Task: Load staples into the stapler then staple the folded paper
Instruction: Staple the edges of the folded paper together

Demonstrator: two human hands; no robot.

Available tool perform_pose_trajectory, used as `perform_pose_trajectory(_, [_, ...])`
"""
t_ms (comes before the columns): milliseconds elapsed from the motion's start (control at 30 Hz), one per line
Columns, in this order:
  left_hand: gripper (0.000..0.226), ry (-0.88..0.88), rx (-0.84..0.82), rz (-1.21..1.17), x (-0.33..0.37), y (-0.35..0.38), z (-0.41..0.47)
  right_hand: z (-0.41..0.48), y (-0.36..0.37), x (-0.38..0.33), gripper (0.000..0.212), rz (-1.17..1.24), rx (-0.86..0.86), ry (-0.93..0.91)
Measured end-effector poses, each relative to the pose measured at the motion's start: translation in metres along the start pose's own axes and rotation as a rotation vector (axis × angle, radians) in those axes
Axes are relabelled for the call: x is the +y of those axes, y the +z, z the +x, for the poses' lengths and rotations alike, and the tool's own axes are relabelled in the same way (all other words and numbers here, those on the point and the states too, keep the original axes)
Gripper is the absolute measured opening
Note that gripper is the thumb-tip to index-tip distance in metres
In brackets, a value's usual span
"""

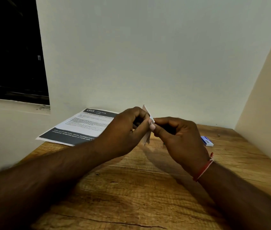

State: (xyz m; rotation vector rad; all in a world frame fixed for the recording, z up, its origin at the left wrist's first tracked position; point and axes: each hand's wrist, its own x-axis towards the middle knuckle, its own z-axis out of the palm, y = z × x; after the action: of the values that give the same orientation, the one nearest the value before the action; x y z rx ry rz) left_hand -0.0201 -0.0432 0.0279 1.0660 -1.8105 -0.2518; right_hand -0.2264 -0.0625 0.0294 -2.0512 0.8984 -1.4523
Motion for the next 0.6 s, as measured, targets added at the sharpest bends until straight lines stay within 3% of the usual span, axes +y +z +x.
perform_pose_trajectory(200, [0.018,0.055,-0.026,0.031,0.0002,-0.0022,-0.0001,-0.0003,0.0021,0.001,0.013,0.238,-0.009,0.073])
perform_pose_trajectory(600, [0.017,0.036,0.012,-0.028,0.0002,0.0025,0.0,0.0011,-0.0011,-0.0001,0.015,0.381,-0.018,0.199])
